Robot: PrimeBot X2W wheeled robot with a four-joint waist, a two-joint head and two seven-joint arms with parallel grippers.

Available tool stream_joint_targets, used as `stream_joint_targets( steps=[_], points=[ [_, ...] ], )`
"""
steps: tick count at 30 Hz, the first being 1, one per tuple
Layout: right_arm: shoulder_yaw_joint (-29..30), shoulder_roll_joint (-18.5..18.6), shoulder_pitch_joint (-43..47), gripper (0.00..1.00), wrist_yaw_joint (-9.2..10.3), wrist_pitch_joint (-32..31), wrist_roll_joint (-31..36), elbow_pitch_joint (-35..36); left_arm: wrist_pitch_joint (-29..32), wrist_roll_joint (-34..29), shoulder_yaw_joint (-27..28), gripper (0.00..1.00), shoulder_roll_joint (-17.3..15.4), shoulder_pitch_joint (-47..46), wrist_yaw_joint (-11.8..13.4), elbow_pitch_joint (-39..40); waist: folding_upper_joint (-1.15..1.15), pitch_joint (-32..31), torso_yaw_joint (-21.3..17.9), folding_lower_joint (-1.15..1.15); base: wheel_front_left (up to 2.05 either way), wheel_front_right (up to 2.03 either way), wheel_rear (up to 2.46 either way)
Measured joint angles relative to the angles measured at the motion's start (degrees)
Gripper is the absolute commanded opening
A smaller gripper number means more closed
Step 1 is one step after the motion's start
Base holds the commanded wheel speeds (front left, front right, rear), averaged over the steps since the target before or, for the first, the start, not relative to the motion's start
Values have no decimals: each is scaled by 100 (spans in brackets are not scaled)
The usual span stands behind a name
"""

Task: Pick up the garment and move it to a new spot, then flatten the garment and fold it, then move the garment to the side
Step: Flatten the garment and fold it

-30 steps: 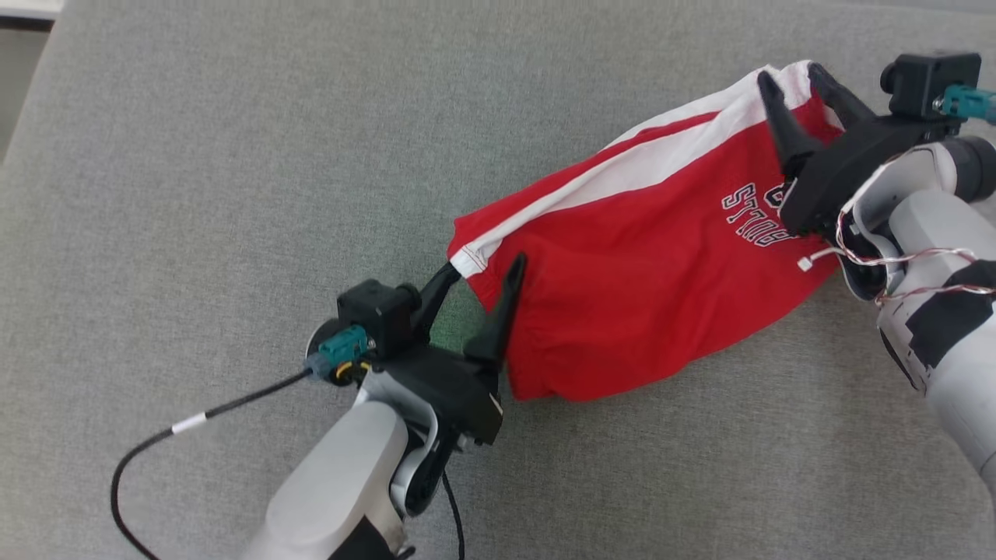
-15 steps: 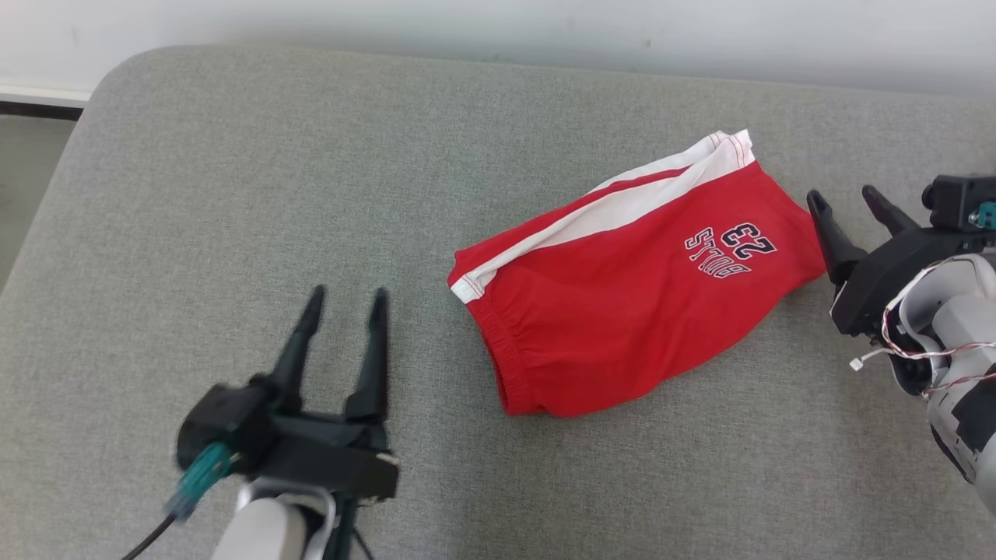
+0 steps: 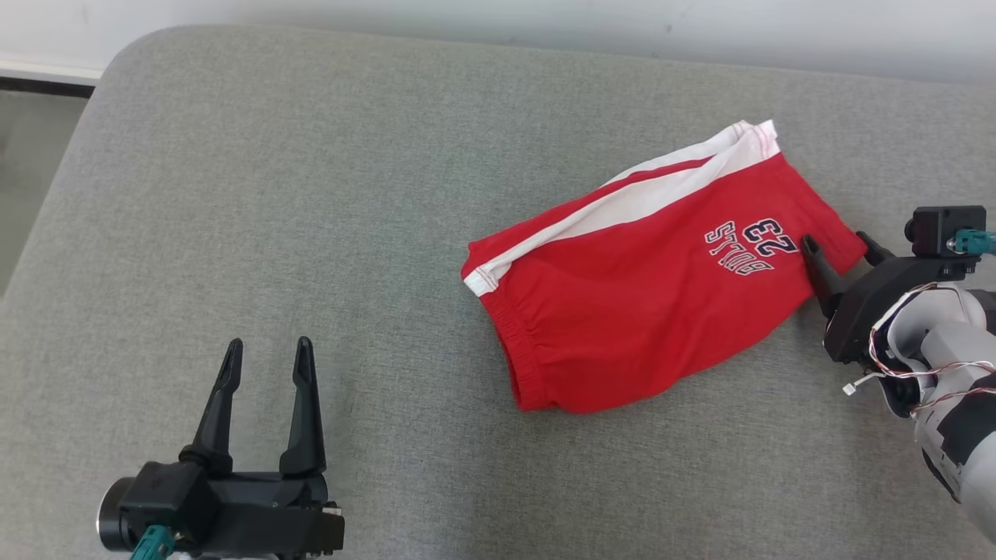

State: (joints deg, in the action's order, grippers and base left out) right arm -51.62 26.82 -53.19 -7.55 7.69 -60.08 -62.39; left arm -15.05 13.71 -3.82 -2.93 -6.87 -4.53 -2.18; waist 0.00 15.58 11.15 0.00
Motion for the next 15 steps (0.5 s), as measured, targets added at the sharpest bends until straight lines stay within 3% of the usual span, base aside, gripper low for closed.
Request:
stream_joint_targets(
  steps=[5, 6, 7, 15],
  points=[
    [-25, -141, -38, 100, 0, -170, -137, -214, 0, 40, -3, 100, -1, 54, 51, 3, 0, 38, 89, 0, 0, 0, 0],
    [-38, -172, -38, 64, 0, -169, -142, -221, 0, 47, -5, 100, -2, 71, 52, 3, 0, 34, 96, 0, 0, 0, 0],
    [-46, -201, -39, 0, 0, -171, -148, -230, 0, 53, -3, 100, -2, 75, 58, 7, 0, 27, 97, 0, 0, 0, 0],
    [68, -289, 124, 0, 0, 169, -465, -205, 0, 34, 2, 100, 1, 121, 51, 12, 0, -155, -5, 0, 0, 0, 0]
  ],
)
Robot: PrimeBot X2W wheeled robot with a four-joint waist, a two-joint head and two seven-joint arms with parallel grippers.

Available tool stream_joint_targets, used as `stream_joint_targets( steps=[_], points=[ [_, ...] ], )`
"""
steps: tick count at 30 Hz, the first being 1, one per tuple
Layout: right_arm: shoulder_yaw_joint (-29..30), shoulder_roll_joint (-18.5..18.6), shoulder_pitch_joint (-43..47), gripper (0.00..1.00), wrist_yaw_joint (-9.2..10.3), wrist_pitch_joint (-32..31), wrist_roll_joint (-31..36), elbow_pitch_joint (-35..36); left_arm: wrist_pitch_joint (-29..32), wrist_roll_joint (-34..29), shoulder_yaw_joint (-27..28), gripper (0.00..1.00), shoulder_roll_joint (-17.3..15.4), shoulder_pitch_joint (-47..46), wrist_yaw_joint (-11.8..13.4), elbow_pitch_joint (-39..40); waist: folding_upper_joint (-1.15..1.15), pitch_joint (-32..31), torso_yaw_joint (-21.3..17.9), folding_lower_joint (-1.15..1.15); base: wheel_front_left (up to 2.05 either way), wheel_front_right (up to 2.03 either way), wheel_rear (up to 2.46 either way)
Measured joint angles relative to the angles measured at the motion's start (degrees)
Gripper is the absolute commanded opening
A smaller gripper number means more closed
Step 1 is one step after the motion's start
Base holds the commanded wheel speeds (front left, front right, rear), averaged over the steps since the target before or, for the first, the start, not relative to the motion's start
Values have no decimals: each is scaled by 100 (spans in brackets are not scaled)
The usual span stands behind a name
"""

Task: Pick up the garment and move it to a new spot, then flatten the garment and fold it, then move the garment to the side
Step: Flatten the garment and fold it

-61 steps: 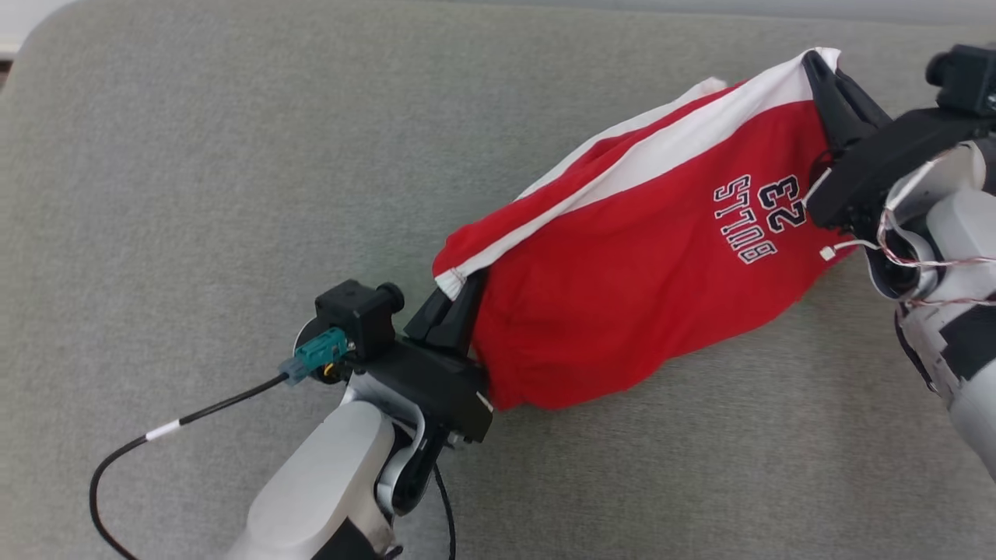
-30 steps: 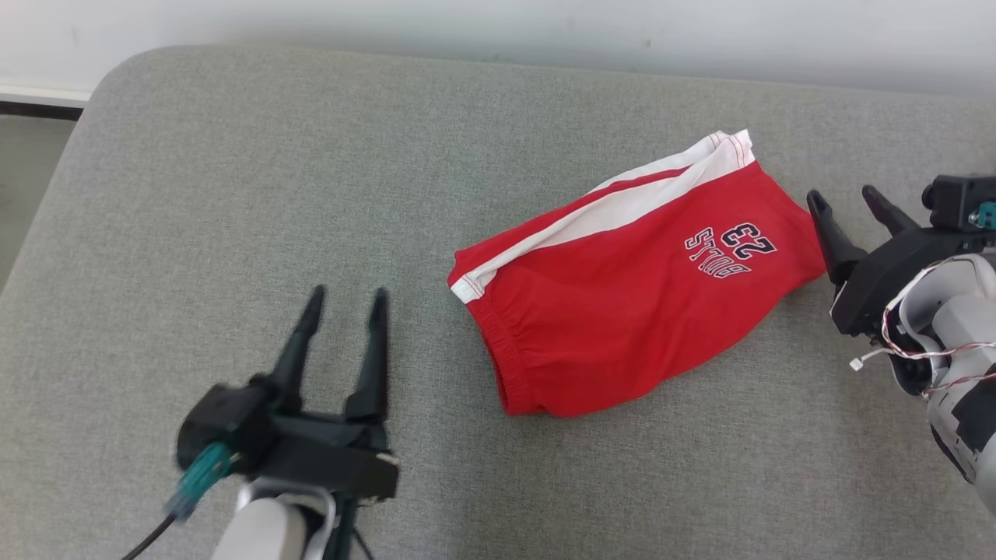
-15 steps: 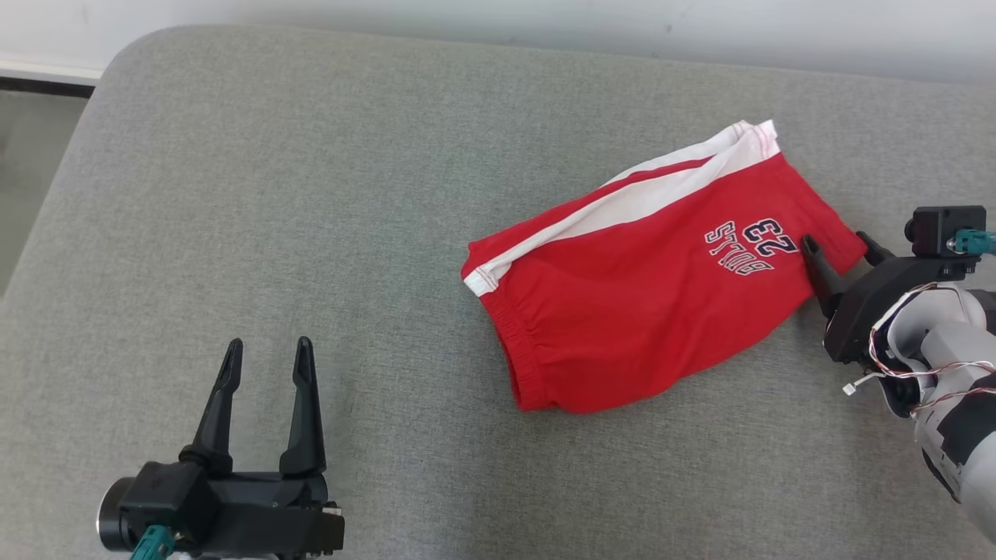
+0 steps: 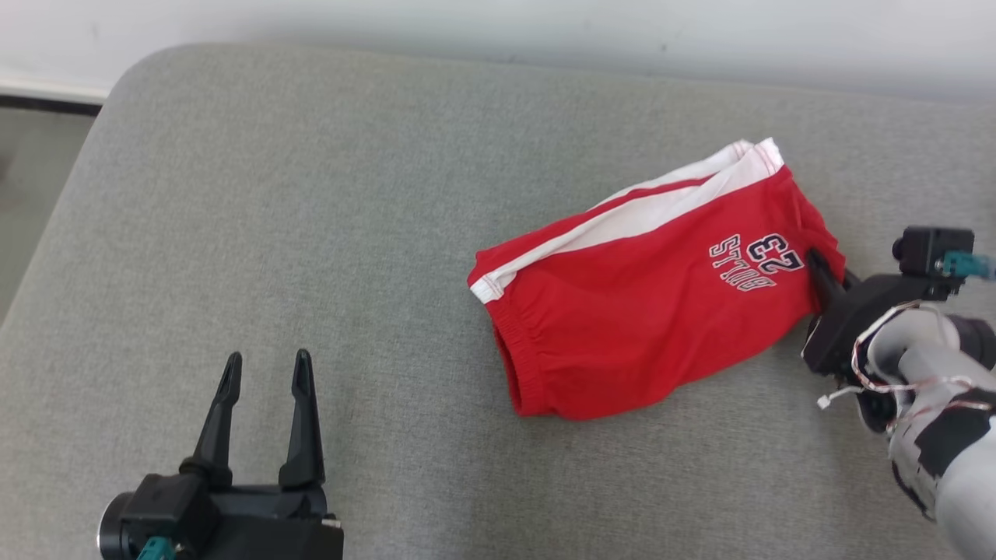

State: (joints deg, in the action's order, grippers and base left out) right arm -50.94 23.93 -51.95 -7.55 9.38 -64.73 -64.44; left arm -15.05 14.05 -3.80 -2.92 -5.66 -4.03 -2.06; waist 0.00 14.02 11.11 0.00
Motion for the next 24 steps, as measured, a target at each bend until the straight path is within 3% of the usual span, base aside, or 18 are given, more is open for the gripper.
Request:
stream_joint_targets(
  steps=[4, 15, 24],
  points=[
    [123, 90, 407, 0, 0, 300, -286, 343, 0, -29, 60, 100, 1, 160, -51, -42, 0, -177, -113, 0, 0, 0, 0],
    [541, 843, 1738, 0, 0, 537, -784, 1096, 0, -192, 298, 100, 1, 480, -145, -42, 0, -587, -659, 1, 0, 0, 0],
    [795, 791, 1756, 0, 0, 556, -556, 1468, 0, -249, 377, 100, 2, 556, -198, -70, 0, -794, -930, 0, 0, 0, 0]
  ],
)
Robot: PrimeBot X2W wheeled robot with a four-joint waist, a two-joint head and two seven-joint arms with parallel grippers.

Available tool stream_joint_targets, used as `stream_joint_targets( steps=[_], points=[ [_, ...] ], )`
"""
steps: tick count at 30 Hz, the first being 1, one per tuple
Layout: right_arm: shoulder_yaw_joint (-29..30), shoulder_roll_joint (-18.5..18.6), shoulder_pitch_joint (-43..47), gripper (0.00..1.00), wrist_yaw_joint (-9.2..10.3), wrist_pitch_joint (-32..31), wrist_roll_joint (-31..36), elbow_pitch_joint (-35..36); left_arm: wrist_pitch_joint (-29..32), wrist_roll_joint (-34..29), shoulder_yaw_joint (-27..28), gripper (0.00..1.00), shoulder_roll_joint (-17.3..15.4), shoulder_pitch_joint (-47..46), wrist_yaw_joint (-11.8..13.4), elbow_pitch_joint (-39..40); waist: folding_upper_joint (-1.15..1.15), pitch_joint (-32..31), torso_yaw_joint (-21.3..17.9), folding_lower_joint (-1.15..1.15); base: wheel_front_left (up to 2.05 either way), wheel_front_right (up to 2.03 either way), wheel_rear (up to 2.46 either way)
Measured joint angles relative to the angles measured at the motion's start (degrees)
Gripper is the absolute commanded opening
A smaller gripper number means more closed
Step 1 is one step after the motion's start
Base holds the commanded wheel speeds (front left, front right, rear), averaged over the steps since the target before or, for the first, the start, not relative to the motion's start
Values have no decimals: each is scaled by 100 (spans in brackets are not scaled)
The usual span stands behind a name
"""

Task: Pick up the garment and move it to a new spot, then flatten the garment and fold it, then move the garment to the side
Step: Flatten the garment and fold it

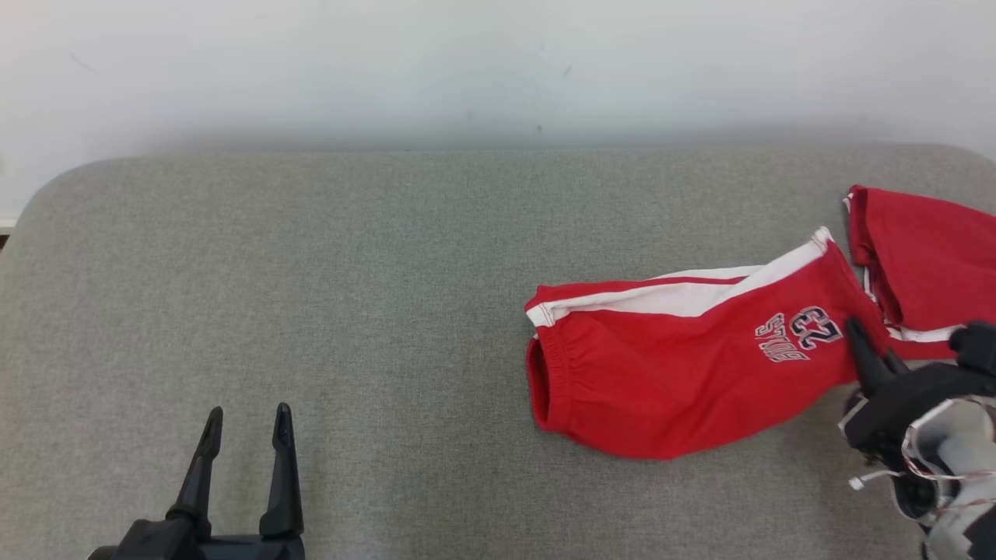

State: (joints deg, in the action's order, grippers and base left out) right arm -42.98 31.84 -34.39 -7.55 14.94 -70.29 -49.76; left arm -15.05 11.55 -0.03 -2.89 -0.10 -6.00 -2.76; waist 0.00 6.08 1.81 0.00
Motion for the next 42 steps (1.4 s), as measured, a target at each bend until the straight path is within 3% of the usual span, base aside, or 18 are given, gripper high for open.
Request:
stream_joint_targets(
  steps=[8, 13, 23, 30, 31, 32, 35, 42],
  points=[
    [254, -417, -21, 0, 0, 5, 868, 1037, 0, -52, 7, 100, 0, 8, -33, -24, 0, -140, -8, 0, 0, 0, 0],
    [-168, -853, 222, 0, 0, 5, 1655, 1585, 0, -29, -90, 100, -1, 5, -48, -40, -1, -147, 143, 0, 0, 0, 0],
    [-464, -1621, 583, 0, 0, -21, 2160, 1348, 0, 125, -275, 100, -1, -32, -2, -80, 0, -117, 520, -1, 0, 0, 0],
    [-528, -1728, 646, 0, 0, -2, 2835, 1166, 0, 158, -314, 100, -1, -34, 54, -58, -1, -75, 571, -1, 0, 0, 0],
    [-494, -1745, 665, 36, 0, 0, 2866, 1176, 0, 160, -311, 100, -1, -34, 60, -54, -1, -71, 557, 0, 0, 0, 0],
    [-416, -1766, 701, 100, 0, 1, 2896, 1237, 0, 164, -311, 100, -1, -35, 74, -49, 0, -67, 540, 0, 0, 0, 0],
    [-47, -1741, 811, 100, 0, 3, 2999, 1625, 0, 168, -307, 100, -1, -37, 97, -48, -1, -59, 483, 0, 0, 0, 0],
    [1407, -1467, 1245, 100, 0, 14, 3428, 2548, 0, 162, -261, 100, -1, -57, 93, -40, 0, -70, 401, 0, 0, 0, 0]
  ],
)
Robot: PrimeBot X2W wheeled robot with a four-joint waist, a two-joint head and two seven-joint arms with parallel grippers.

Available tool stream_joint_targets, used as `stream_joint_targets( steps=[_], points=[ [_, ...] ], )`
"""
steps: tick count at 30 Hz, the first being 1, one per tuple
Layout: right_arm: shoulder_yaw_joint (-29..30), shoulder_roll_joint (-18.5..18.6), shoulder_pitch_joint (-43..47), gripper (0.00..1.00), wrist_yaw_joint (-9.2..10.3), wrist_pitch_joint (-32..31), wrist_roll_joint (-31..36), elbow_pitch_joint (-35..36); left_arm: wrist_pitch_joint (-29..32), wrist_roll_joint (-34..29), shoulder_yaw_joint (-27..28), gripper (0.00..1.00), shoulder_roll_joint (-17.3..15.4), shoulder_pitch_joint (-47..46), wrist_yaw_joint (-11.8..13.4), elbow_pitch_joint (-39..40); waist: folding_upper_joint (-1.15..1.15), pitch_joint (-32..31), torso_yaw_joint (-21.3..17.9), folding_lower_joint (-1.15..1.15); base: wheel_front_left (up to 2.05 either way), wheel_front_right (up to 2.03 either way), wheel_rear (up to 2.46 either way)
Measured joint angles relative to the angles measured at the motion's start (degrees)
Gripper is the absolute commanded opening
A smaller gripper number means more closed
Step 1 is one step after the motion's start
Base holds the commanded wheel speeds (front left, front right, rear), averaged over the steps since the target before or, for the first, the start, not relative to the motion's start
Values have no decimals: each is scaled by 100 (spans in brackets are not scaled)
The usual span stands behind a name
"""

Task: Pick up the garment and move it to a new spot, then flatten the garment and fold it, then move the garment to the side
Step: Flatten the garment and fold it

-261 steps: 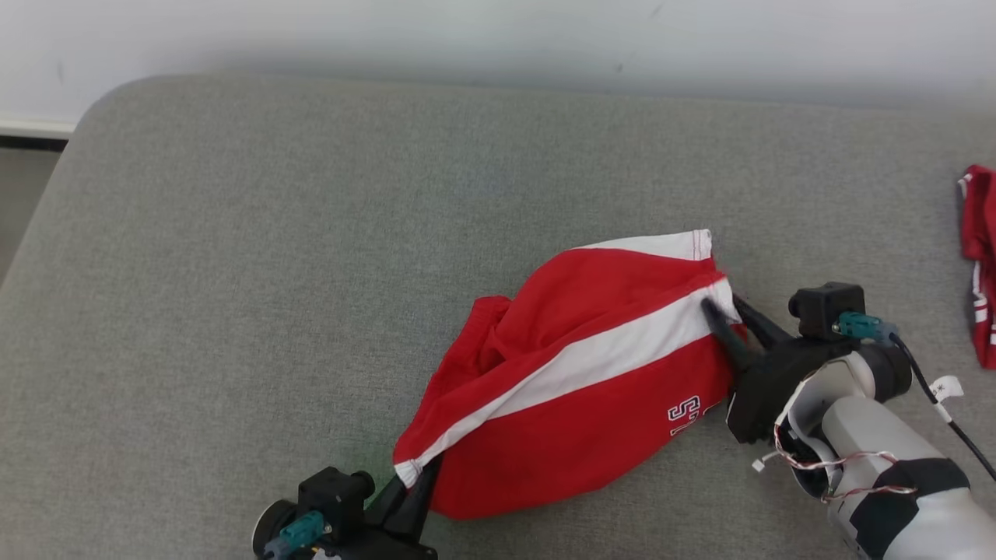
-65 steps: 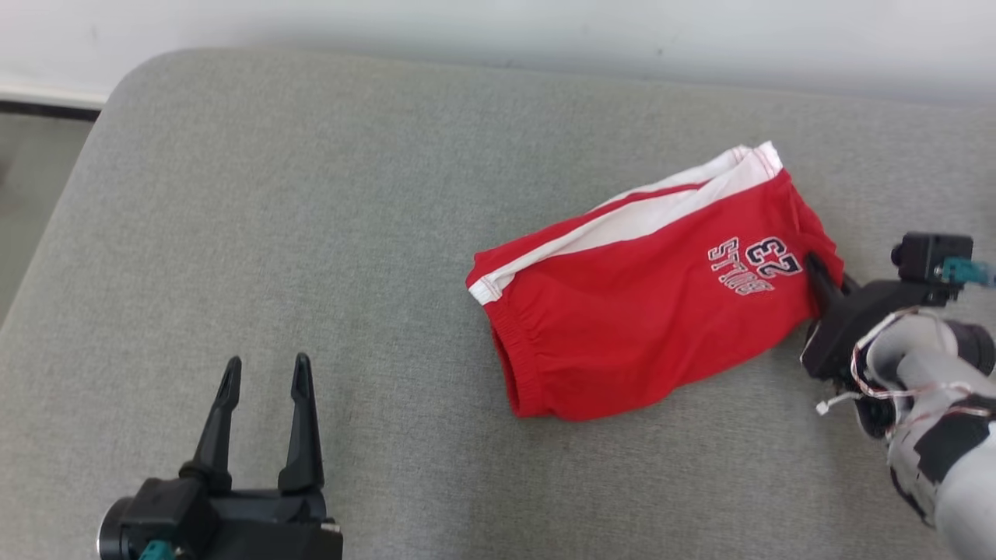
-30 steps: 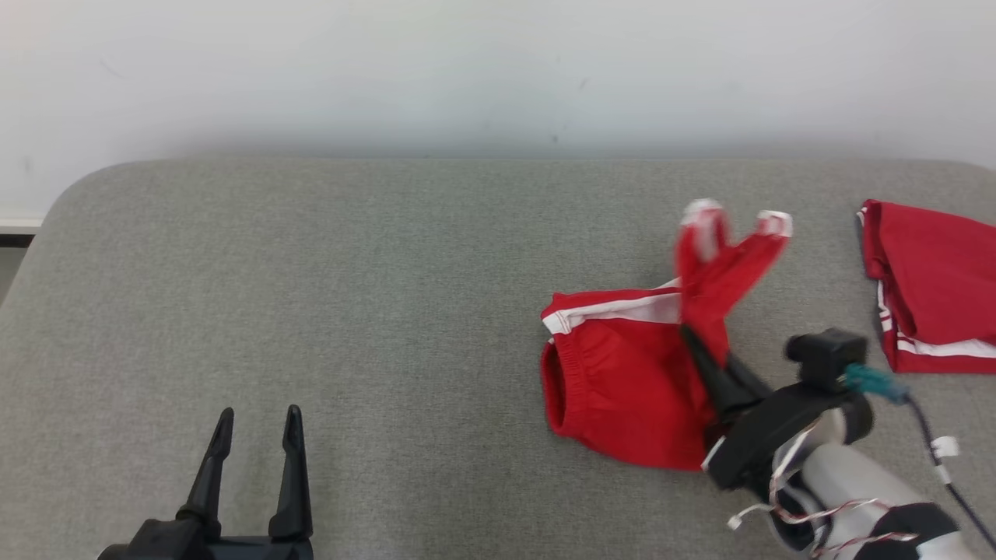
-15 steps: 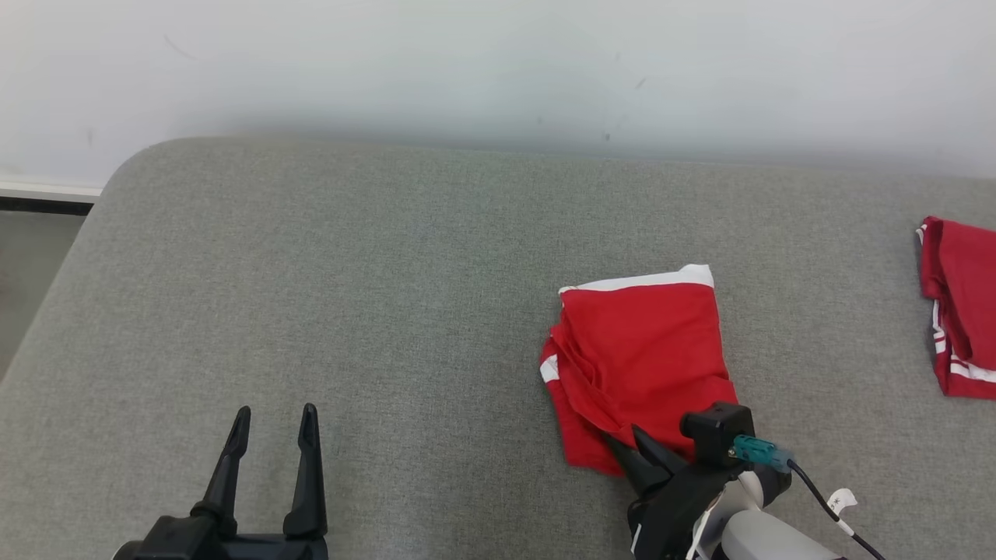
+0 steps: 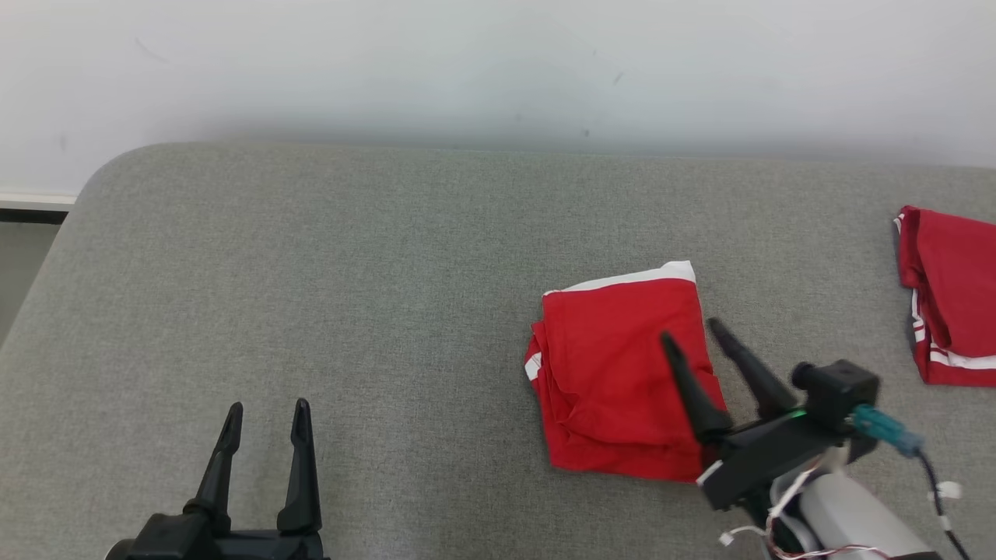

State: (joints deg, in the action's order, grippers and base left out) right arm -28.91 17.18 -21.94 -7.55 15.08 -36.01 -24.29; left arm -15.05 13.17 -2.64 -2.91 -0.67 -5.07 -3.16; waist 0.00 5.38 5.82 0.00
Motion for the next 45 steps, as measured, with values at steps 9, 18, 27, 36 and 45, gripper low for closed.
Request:
stream_joint_targets(
  steps=[9, 18, 27, 36, 45],
  points=[
    [1161, 186, 215, 43, 0, 2, 531, -137, 0, -57, -12, 100, 0, -52, -41, 22, 0, 38, 106, 0, 0, 0, 0],
    [1068, -143, 67, 0, 0, 1, 1146, -871, 0, -107, -102, 100, 1, -156, -57, -35, 0, 129, 302, 0, 0, 0, 0],
    [809, -887, 12, 0, 0, 1, 1256, -1540, 0, -110, -193, 100, 0, -182, -82, -69, 0, 159, 557, 0, 0, 0, 0],
    [148, -1348, 135, 0, 0, 1, 1262, -1362, 0, -114, -253, 100, 0, -183, -59, -127, 0, 136, 642, 0, 0, 0, 0],
    [254, -1270, 108, 0, 0, 1, 1292, -563, 0, -159, -168, 100, 0, -176, -56, -118, 0, 87, 378, 0, 0, 0, 0]
  ],
)
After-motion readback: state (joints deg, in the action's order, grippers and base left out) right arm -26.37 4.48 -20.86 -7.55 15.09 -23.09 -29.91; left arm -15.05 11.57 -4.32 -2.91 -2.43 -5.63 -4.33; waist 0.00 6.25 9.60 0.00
